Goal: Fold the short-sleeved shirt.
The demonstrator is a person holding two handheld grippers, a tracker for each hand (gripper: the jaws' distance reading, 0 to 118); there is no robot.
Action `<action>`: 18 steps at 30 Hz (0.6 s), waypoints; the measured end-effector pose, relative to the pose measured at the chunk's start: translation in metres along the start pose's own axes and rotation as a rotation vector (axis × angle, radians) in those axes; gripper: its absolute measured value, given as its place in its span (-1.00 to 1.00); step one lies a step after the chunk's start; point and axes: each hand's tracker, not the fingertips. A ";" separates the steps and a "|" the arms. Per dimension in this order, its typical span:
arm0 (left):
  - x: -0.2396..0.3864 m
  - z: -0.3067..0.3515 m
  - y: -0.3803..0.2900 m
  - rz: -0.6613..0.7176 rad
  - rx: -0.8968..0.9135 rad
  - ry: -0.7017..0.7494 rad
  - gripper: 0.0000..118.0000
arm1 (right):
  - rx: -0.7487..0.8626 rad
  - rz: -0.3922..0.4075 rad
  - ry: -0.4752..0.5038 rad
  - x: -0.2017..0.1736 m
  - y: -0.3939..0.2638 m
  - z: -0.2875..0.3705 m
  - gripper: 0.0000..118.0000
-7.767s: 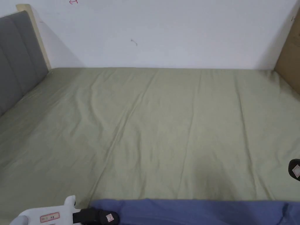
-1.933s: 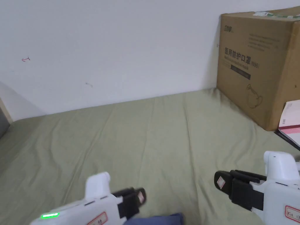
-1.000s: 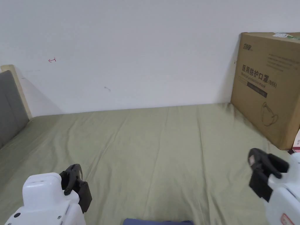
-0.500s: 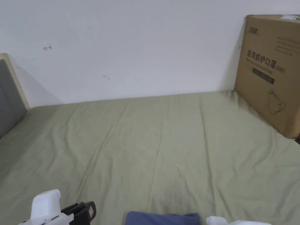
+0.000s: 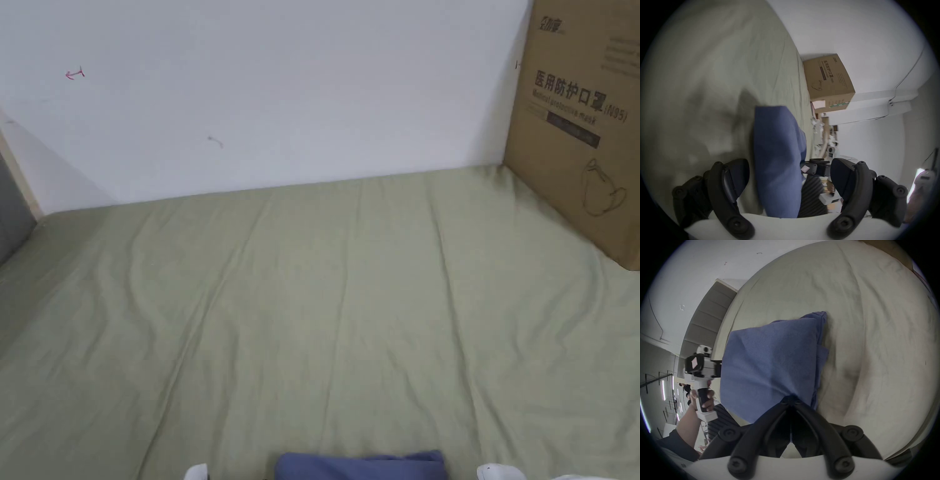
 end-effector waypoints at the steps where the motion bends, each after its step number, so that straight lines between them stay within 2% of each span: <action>1: -0.005 -0.013 0.000 0.015 -0.041 -0.033 0.79 | -0.002 -0.009 0.007 0.001 -0.001 0.001 -1.00; 3: -0.005 -0.033 0.000 -0.013 -0.083 -0.108 0.80 | -0.006 -0.025 0.019 0.003 -0.001 0.000 -1.00; 5: -0.002 -0.045 -0.001 -0.034 -0.093 -0.113 0.80 | -0.006 -0.033 0.021 0.005 -0.002 0.000 -1.00; 6: -0.005 -0.046 0.001 -0.040 -0.089 -0.114 0.73 | -0.005 -0.037 0.024 0.006 -0.002 -0.001 -1.00; 7: -0.009 -0.045 0.001 -0.038 -0.064 -0.116 0.48 | -0.002 -0.042 0.030 0.007 -0.002 -0.001 -1.00; 8: -0.012 -0.040 0.000 -0.032 -0.023 -0.048 -0.31 | 0.001 -0.048 0.036 0.009 -0.003 -0.001 -1.00; 9: -0.013 -0.039 0.000 -0.053 -0.003 0.103 -0.66 | 0.003 -0.053 0.043 0.010 -0.004 -0.001 -1.00; 10: -0.017 -0.040 -0.001 -0.078 -0.023 0.219 -0.66 | 0.011 -0.065 0.064 0.011 -0.005 -0.001 -1.00; 11: -0.010 -0.039 -0.005 -0.057 -0.027 0.079 -0.66 | 0.008 -0.074 0.070 0.011 -0.005 -0.001 -1.00; 12: -0.005 -0.038 0.000 -0.091 -0.028 0.113 -0.65 | 0.008 -0.074 0.061 0.011 -0.005 -0.002 -1.00; 13: 0.005 -0.040 0.000 -0.141 -0.042 0.207 -0.64 | 0.012 -0.077 0.063 0.010 -0.006 0.000 -1.00; 18: 0.049 -0.006 -0.002 -0.189 0.014 0.140 -0.64 | 0.062 -0.056 0.052 -0.005 -0.009 0.024 -1.00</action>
